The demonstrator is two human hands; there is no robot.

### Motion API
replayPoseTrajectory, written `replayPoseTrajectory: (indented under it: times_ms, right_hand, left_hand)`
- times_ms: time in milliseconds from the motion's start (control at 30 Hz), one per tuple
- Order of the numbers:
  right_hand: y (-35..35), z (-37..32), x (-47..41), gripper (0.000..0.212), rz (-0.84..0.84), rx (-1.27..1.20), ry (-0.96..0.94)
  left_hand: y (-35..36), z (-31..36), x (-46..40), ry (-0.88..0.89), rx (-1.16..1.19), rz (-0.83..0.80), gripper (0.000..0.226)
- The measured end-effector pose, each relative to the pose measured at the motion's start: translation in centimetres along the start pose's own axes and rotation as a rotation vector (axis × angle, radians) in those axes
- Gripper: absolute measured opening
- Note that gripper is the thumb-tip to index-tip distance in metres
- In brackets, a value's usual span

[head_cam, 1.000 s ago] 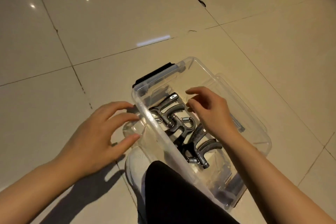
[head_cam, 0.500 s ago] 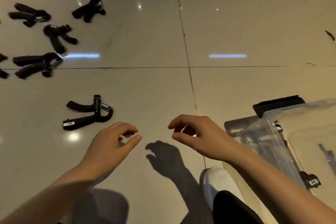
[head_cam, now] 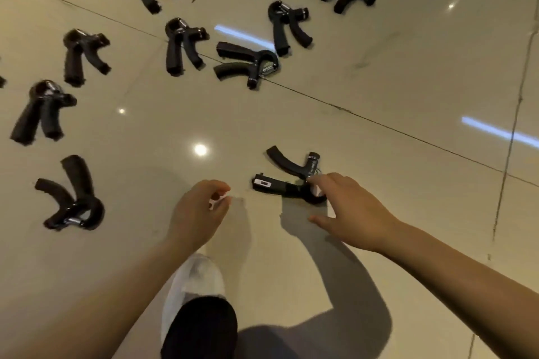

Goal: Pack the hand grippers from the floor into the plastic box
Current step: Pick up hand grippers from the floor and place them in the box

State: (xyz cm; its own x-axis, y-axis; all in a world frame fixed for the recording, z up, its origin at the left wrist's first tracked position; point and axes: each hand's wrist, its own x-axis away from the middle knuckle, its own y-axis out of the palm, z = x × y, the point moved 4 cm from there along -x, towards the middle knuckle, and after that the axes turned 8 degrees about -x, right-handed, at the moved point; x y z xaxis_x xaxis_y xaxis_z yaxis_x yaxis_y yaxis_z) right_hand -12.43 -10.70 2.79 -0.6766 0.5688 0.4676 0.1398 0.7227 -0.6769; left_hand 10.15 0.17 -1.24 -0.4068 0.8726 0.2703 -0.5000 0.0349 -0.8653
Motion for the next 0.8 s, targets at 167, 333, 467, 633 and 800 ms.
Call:
replayPoseTrajectory:
  times_ms: [167, 333, 467, 633, 800]
  right_hand:
    - [1.2, -3.6, -7.3, 0.075, 0.056, 0.226, -0.066]
    - [4.3, -5.5, -10.7, 0.096, 0.008, 0.400, 0.003]
    - [6.4, -6.8, -11.3, 0.086, 0.017, 0.467, -0.119]
    - [8.0, -8.2, -11.3, 0.087, -0.068, 0.604, -0.246]
    - [8.3, -8.3, -10.4, 0.084, -0.077, 0.617, -0.252]
  left_hand:
    - [-4.3, -5.5, -0.1, -0.023, -0.133, 0.105, 0.027]
    - [-7.8, -14.1, 1.6, -0.320, -0.227, 0.266, 0.042]
    - [-8.2, -21.7, 4.0, -0.707, -0.155, 0.153, 0.072]
    - [-6.7, -24.2, 4.5, -0.722, -0.040, 0.089, 0.087]
    - [-5.9, -22.0, 3.5, -0.841, 0.060, 0.230, 0.090]
